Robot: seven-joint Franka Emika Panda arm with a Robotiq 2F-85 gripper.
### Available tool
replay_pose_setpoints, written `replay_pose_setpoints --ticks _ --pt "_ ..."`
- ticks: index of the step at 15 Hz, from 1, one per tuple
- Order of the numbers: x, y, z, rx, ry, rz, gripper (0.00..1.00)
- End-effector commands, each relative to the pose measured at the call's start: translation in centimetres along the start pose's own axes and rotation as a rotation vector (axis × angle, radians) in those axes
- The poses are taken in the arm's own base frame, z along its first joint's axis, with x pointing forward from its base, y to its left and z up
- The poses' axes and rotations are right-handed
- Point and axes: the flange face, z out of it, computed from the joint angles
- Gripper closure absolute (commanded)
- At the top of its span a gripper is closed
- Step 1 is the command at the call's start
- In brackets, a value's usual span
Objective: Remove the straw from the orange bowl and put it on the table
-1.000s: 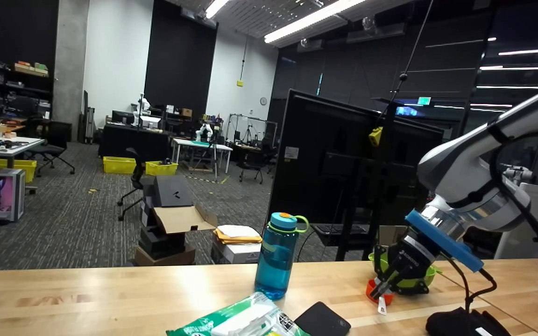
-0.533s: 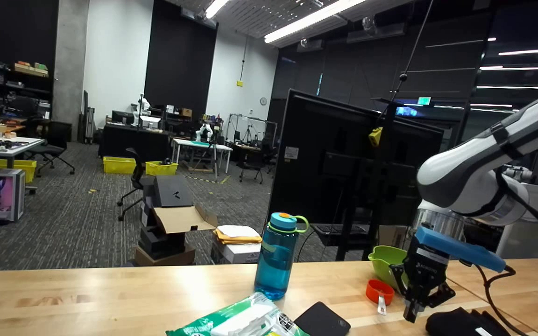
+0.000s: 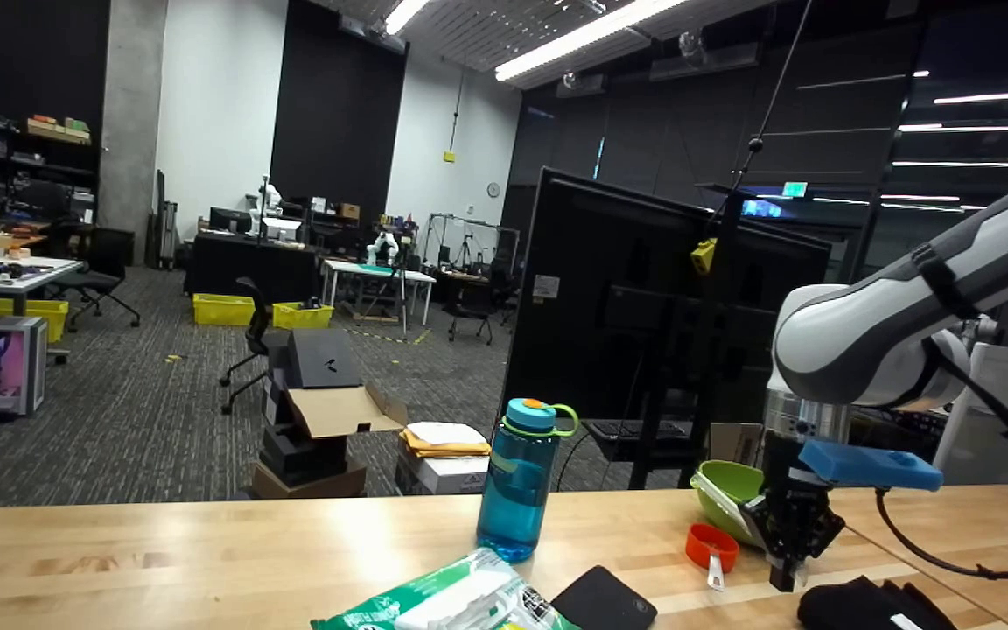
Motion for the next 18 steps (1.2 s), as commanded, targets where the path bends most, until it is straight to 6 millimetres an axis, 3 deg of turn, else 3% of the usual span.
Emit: replay_pose_setpoints --ticks 1,6,11,12,14,18 --pt "1.3 -1.3 0.8 -0.027 0.036 -0.194 0.99" --pt "2.4 -3.6 2.2 -0.016 0.067 -0.423 0.99" --pt "2.7 -5.3 3.0 -0.005 0.073 -0.511 0.99" --pt "2.6 -5.5 3.1 -0.004 0.071 -0.521 0.72" --pt "2.5 -5.8 3.1 -0.002 0.068 -0.533 0.68" --pt "2.3 -6.2 2.7 0.005 0.075 -0.536 0.42"
